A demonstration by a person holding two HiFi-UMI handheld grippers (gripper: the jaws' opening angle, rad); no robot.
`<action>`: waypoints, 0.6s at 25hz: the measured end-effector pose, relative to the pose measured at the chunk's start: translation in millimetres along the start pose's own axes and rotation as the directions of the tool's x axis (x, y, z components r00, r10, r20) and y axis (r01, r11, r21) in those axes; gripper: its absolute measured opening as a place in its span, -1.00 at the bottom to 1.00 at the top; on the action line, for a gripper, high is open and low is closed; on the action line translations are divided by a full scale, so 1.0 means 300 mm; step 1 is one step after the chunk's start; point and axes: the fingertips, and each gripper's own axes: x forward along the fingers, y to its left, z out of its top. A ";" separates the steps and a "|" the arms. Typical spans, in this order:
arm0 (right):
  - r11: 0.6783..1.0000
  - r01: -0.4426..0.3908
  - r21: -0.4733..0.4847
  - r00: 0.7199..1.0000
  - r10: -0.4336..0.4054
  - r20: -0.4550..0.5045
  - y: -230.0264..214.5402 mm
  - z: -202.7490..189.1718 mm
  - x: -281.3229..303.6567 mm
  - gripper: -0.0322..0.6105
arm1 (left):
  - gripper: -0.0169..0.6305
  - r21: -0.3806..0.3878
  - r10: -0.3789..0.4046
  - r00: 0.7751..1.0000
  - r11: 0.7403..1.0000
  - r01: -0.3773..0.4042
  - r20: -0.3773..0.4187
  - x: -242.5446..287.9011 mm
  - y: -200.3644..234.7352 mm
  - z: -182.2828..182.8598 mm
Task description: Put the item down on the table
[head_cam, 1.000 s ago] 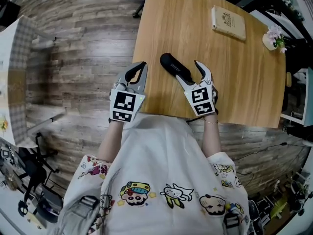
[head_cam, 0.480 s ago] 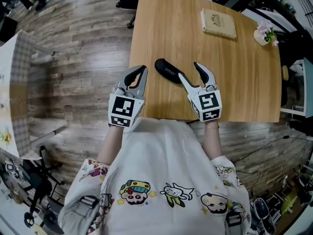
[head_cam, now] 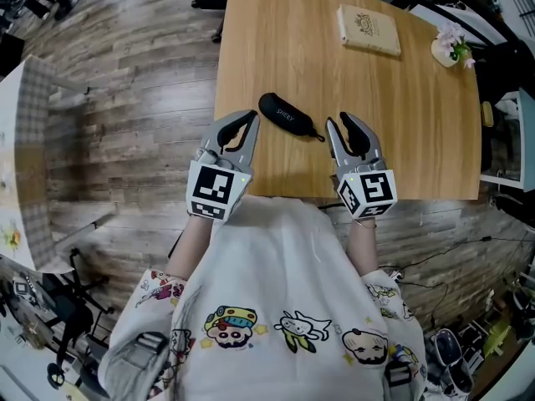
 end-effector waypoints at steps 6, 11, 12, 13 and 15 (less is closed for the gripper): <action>0.998 0.013 0.058 0.999 -0.015 0.033 -0.003 0.007 -0.042 -0.63 | -0.95 -0.023 -0.018 1.000 1.000 0.017 0.000 0.000 -0.023 -0.008; 0.995 0.009 0.097 0.999 -0.014 0.051 -0.004 0.010 -0.062 -0.81 | -0.95 -0.015 -0.029 1.000 0.999 0.029 0.001 -0.003 -0.038 -0.004; 0.994 0.008 0.107 0.998 -0.014 0.054 -0.002 0.010 -0.063 -0.85 | -0.95 -0.015 -0.032 1.000 0.999 0.031 -0.001 -0.004 -0.039 -0.006; 0.993 0.007 0.115 0.998 -0.014 0.057 0.000 0.011 -0.064 -0.87 | -0.95 -0.015 -0.033 0.999 0.999 0.033 -0.003 -0.005 -0.039 -0.009; 0.992 0.006 0.125 0.998 -0.014 0.061 0.005 0.012 -0.064 -0.87 | -0.95 -0.016 -0.035 0.999 0.999 0.035 -0.006 -0.007 -0.039 -0.014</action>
